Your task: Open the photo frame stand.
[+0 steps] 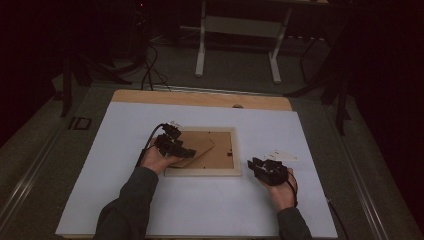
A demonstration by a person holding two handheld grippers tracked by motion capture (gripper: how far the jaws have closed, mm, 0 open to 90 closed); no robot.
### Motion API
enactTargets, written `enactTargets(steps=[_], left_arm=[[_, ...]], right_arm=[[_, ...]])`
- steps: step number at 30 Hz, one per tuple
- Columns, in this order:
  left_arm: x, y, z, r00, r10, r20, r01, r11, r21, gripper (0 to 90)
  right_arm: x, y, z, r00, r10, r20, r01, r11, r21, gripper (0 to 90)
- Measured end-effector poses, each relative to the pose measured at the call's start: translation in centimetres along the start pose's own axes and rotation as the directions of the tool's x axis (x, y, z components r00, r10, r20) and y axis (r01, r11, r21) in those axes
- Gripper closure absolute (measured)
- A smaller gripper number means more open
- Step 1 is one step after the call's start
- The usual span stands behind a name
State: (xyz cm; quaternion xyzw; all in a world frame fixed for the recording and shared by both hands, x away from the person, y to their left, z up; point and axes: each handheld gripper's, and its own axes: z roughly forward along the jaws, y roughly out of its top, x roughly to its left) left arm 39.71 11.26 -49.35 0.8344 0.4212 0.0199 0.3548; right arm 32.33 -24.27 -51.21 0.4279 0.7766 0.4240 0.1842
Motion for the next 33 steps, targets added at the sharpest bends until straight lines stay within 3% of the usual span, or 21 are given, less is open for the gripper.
enactTargets(steps=[11,17,33], left_arm=[[-0.3,0.4,0.9,0.9996,0.012,0.027,-0.013,0.9995,0.027,26.8],[-0.7,0.7,1.4,0.9993,0.034,0.017,-0.035,0.9973,0.064,26.8],[-1.0,0.7,1.7,0.9966,0.082,0.0,-0.081,0.991,0.107,31.5]], right_arm=[[0.1,0.0,0.1,1.0,-0.001,-0.007,0.001,1.0,0.001,70.1],[0.1,0.0,0.1,1.0,-0.003,-0.009,0.003,1.0,0.003,70.1],[0.1,0.0,0.2,0.9999,-0.001,-0.012,0.001,1.0,0.006,69.8]])
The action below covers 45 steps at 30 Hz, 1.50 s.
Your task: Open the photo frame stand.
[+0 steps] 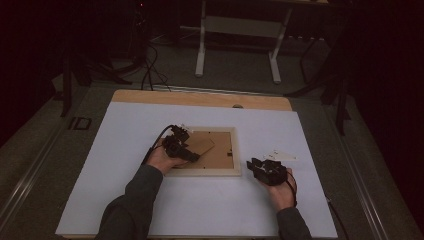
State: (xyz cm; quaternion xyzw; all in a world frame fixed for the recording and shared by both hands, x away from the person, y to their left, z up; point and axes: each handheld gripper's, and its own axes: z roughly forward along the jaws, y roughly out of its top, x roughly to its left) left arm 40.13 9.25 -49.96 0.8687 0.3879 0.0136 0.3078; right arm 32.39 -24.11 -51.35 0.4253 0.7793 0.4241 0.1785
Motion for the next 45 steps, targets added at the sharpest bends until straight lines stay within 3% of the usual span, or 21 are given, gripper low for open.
enactTargets(steps=[6,12,15,26,27,29,43,45], left_arm=[[-0.2,-0.1,0.4,0.9996,0.022,-0.015,-0.022,0.9993,0.029,31.7],[-0.4,-0.1,0.3,0.9992,0.033,-0.021,-0.033,0.9991,0.028,36.9],[-0.5,-0.1,0.2,0.9982,0.054,-0.027,-0.053,0.9983,0.026,37.7],[-0.7,-0.1,0.2,0.9969,0.067,-0.041,-0.066,0.9977,0.017,38.2],[-0.9,-0.2,0.1,0.994,0.091,-0.06,-0.09,0.9958,0.016,38.2],[-1.0,-0.2,0.1,0.9924,0.102,-0.069,-0.101,0.9947,0.014,38.2],[-1.6,-0.6,0.0,0.9869,0.121,-0.107,-0.122,0.9925,-0.004,38.2],[-1.7,-0.5,-0.1,0.9839,0.133,-0.119,-0.134,0.9909,-0.003,38.2]], right_arm=[[-0.1,0.0,0.0,1.0,0.003,0.001,-0.003,1.0,0.002,69.8],[-0.1,-0.1,0.0,1.0,0.006,-0.001,-0.006,1.0,0.001,69.7],[-0.1,-0.1,0.0,1.0,0.004,-0.001,-0.004,1.0,0.002,69.6],[-0.2,-0.2,0.1,1.0,0.006,-0.001,-0.006,1.0,0.006,69.3],[-0.1,-0.1,0.1,1.0,0.006,0.0,-0.006,1.0,0.006,69.3],[-0.1,-0.1,0.1,1.0,0.004,0.0,-0.004,1.0,0.004,69.3],[0.2,0.6,0.3,1.0,-0.009,-0.001,0.009,1.0,-0.001,69.1],[0.4,0.8,0.5,0.9999,-0.013,-0.003,0.013,1.0,0.001,69.0]])
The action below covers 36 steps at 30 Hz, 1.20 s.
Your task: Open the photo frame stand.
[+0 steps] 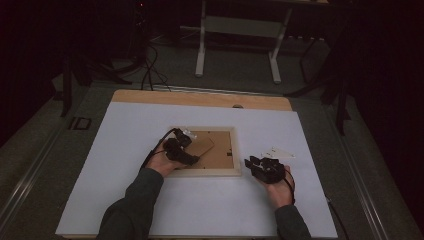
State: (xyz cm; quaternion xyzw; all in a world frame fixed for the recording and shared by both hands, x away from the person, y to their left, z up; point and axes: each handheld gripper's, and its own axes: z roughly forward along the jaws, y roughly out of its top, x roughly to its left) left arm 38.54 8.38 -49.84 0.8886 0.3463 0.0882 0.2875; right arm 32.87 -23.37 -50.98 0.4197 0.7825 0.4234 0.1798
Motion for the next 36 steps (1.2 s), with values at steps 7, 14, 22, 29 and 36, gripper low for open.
enactTargets(steps=[7,14,22,29,36], left_arm=[[-0.5,0.0,-0.4,0.9994,0.021,-0.027,-0.022,0.9995,-0.021,38.2],[-0.7,-0.3,-0.5,0.9987,0.025,-0.045,-0.027,0.9991,-0.033,38.2],[-1.2,-0.3,-0.8,0.9963,0.047,-0.073,-0.05,0.9978,-0.044,38.2],[-1.7,-0.3,-1.1,0.9929,0.064,-0.101,-0.07,0.9957,-0.06,38.2],[-2.2,-0.5,-1.4,0.9882,0.084,-0.128,-0.094,0.9928,-0.074,38.2]], right_arm=[[0.1,0.4,0.6,0.9999,0.009,-0.011,-0.009,1.0,-0.003,69.0],[0.3,0.8,1.2,0.9999,0.006,-0.014,-0.005,1.0,0.008,69.0],[0.2,1.9,1.2,0.9999,-0.008,-0.007,0.008,1.0,0.005,69.0],[0.1,2.5,1.5,0.9999,-0.01,0.001,0.01,1.0,0.006,69.0],[-0.2,3.1,1.6,0.9999,-0.009,0.005,0.009,1.0,0.014,69.0]])
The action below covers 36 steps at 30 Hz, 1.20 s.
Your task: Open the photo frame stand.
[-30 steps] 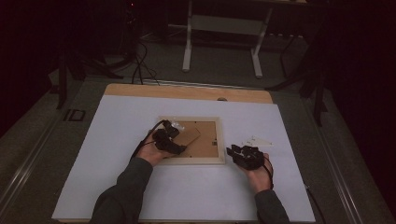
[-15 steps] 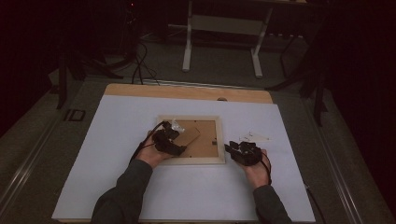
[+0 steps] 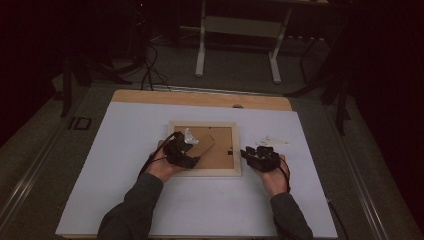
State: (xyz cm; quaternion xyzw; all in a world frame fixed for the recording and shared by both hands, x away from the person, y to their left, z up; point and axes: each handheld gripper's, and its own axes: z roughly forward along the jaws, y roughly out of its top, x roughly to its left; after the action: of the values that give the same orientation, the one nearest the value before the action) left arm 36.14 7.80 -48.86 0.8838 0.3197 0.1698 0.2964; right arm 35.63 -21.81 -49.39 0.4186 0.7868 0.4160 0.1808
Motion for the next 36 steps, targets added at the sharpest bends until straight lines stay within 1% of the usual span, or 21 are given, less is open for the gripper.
enactTargets(steps=[6,17,18,22,29,33,34,36], left_arm=[[-0.3,-0.1,-0.2,0.9997,0.014,-0.018,-0.014,0.9998,-0.012,38.2],[-1.0,-0.2,-0.7,0.9978,0.036,-0.055,-0.038,0.9987,-0.033,38.2],[-1.1,-0.3,-0.7,0.9973,0.041,-0.06,-0.043,0.9983,-0.04,38.2],[-1.3,-0.4,-0.8,0.9966,0.047,-0.068,-0.05,0.9977,-0.046,38.2],[-1.6,-0.4,-1.0,0.9947,0.057,-0.086,-0.061,0.9968,-0.051,38.2],[-1.8,-0.5,-1.0,0.9937,0.057,-0.096,-0.063,0.9961,-0.061,38.2],[-1.9,-0.5,-1.1,0.9925,0.065,-0.103,-0.072,0.9955,-0.062,38.2],[-2.0,-0.6,-1.2,0.9921,0.067,-0.106,-0.074,0.9953,-0.063,38.2]], right_arm=[[-0.3,0.9,0.1,0.9999,-0.008,0.009,0.008,1.0,0.002,69.0],[-0.9,2.3,-0.1,1.0,-0.002,0.008,0.002,1.0,-0.008,68.4],[-1.0,2.6,-0.1,1.0,0.003,0.006,-0.003,1.0,-0.006,68.2],[-1.1,2.8,0.0,1.0,0.0,0.01,0.0,1.0,-0.001,67.9],[-1.2,3.5,0.3,0.9999,-0.005,0.013,0.004,1.0,0.008,67.3],[-1.4,3.8,0.9,0.9999,0.005,0.016,-0.005,1.0,0.018,65.5],[-1.4,3.9,1.0,0.9999,0.007,0.015,-0.007,1.0,0.022,65.2],[-1.4,3.9,1.1,0.9999,0.007,0.014,-0.008,1.0,0.025,64.6]])
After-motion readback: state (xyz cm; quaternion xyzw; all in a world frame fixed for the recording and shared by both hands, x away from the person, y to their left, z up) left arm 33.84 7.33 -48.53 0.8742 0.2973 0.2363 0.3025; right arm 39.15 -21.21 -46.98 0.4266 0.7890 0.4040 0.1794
